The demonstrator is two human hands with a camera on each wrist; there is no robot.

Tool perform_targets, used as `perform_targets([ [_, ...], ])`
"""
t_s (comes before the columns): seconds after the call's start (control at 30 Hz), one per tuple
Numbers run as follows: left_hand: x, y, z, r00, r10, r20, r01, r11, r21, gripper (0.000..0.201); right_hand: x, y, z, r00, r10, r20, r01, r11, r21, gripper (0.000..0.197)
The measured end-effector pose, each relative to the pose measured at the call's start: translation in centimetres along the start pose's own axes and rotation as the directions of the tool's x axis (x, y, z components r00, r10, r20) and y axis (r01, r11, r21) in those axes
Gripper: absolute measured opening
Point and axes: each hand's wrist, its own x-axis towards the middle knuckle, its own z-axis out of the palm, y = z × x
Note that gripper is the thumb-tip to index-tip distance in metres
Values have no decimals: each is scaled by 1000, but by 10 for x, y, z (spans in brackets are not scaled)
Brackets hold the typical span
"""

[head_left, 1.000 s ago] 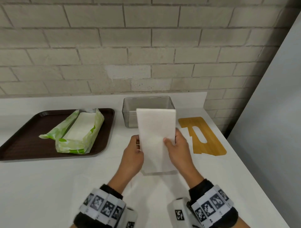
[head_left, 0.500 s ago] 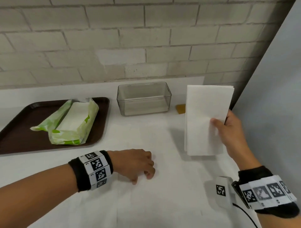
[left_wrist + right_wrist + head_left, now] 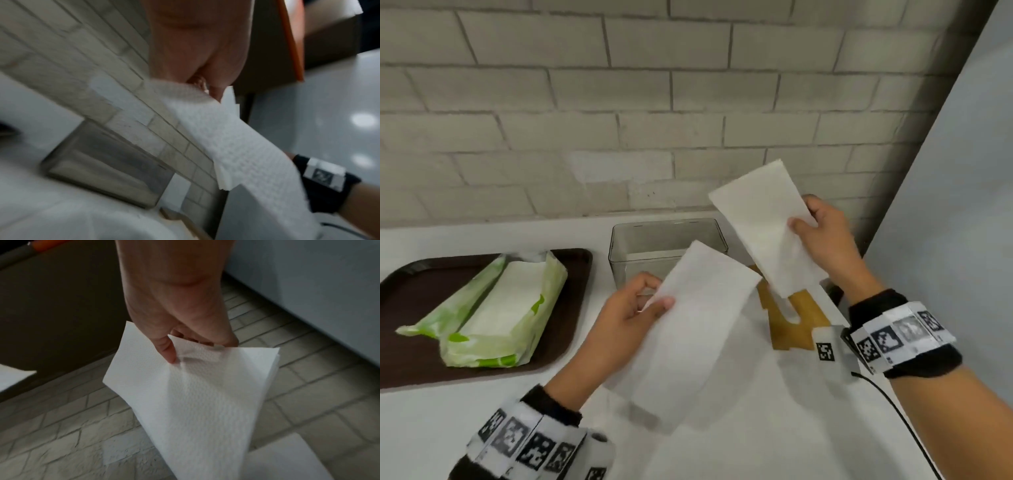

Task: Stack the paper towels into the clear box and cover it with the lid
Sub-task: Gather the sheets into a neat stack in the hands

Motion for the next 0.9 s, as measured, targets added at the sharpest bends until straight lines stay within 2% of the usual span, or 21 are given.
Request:
perform_targets([
  [0.07,-12,-8,-10,976,-109,-190,88,990,-114,8,39,-14,28,990,-100,102,116,980,-160,26],
  [0.17,-37,-30,-24,906,-248,-343,177,958,-226,8,84,-29,82,943,-128,306,252,875,-413,35],
  [0.23,-51,-45,-36,843,-309,-440,221,945,-241,3,103,-32,117,903,-126,411,332,810,-483,42],
  [0.33,-66,-56,-57,744,-368,-557,269,929,-255,11,122,-26,160,836,-38,547,391,742,-545,50],
  [0.47,-82,-58,-83,643,-413,-645,333,909,-250,8,134,-13,200,731,140,668,379,730,-568,56],
  [0.57,-81,-58,-90,656,-419,-628,327,908,-263,38,138,-1,220,643,253,723,392,703,-594,57],
  [0.63,-79,-57,-90,716,-428,-551,313,903,-296,72,136,7,228,613,289,735,400,688,-605,51],
  [0.67,-78,-58,-88,717,-422,-555,313,906,-284,67,135,11,230,612,305,730,395,681,-616,49],
  [0.73,-77,-54,-87,696,-470,-542,393,882,-260,16,132,18,233,615,317,722,389,675,-627,51],
  [0.77,-78,-56,-86,693,-506,-513,414,862,-292,22,131,20,234,614,315,724,392,674,-626,51],
  [0.8,-79,-57,-86,714,-493,-498,417,870,-265,29,129,22,235,611,321,723,391,672,-629,51],
  [0.87,-78,-59,-86,720,-482,-499,403,876,-263,21,127,25,237,605,327,726,387,677,-627,47],
  [0.9,-74,-60,-84,707,-510,-490,395,859,-324,15,126,25,236,597,328,732,386,682,-621,46],
])
